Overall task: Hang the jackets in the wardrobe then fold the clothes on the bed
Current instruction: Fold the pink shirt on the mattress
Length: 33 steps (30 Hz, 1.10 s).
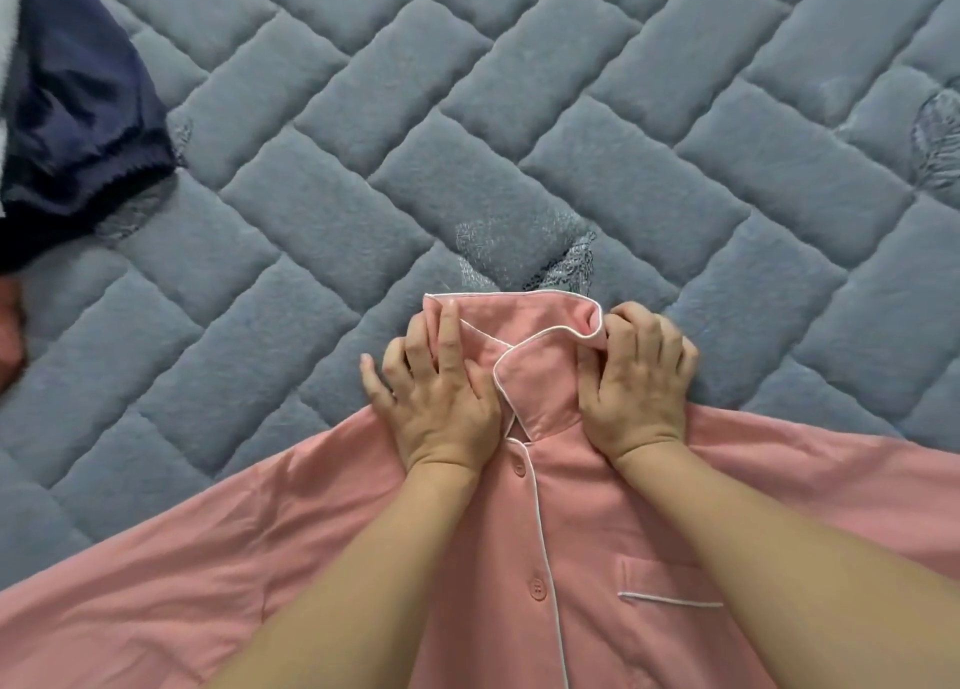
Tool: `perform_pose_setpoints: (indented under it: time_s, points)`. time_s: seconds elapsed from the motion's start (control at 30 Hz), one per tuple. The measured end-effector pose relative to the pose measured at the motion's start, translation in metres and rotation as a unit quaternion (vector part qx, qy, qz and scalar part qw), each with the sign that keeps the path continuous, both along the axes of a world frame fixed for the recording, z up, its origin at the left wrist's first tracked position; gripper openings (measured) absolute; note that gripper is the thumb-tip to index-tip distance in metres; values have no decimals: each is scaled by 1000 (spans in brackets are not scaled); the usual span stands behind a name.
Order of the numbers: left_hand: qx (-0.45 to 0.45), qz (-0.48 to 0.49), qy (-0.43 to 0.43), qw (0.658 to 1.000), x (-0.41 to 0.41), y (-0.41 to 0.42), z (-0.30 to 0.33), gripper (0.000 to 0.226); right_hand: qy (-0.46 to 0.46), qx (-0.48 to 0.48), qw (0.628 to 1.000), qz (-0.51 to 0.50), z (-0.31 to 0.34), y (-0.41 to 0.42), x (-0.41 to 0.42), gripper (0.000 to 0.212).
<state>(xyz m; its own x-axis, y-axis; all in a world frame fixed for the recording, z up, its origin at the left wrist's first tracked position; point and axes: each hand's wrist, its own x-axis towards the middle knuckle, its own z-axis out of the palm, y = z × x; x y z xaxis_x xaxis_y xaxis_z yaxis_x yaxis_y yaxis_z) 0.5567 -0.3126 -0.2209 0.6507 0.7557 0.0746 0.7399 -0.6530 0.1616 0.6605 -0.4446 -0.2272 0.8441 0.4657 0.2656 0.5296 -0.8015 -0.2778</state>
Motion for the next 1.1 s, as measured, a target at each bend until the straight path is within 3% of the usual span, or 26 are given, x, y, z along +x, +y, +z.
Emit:
perform_pose_setpoints:
  time_s: [0.27, 0.37, 0.43, 0.47, 0.53, 0.63, 0.7, 0.8, 0.87, 0.97, 1.03, 1.1]
  points:
    - [29, -31, -89, 995, 1, 2, 6, 57, -6, 34, 999, 6, 2, 0, 2, 25]
    - [-31, -30, -98, 994, 0, 1, 18, 70, -1, 75, 997, 8, 7, -3, -1, 19]
    - [-117, 1, -111, 987, -3, 4, 32, 79, 33, 119, 992, 29, 16, -9, -8, 20]
    - [-165, 25, -135, 977, -6, 5, 41, 76, 49, 144, 987, 44, 23, -13, -12, 22]
    - [-220, 57, -200, 953, -17, 3, 63, 50, 62, 203, 976, 53, 42, -22, -23, 23]
    - [-197, -11, -241, 950, -59, -17, 79, 22, 73, 237, 968, 48, 73, -43, -56, 38]
    - [-187, -81, -189, 961, -97, -33, 78, 29, 96, 179, 977, 70, 86, -70, -86, 46]
    - [-191, -168, 19, 967, -149, -49, 65, 47, 151, 17, 980, 128, 87, -114, -132, 35]
    - [-234, -179, 39, 955, -176, -50, 62, 56, 172, -32, 977, 119, 86, -124, -151, 35]
    - [-266, -91, -66, 957, -211, -32, 78, 53, 148, -42, 986, 62, 97, -90, -171, 39]
    - [-261, 34, -131, 956, -241, -9, 90, 53, 149, -68, 982, 96, 105, -39, -193, 44]
    - [-252, 208, -168, 930, -282, 21, 99, 51, 191, -122, 959, 171, 109, 19, -228, 47]
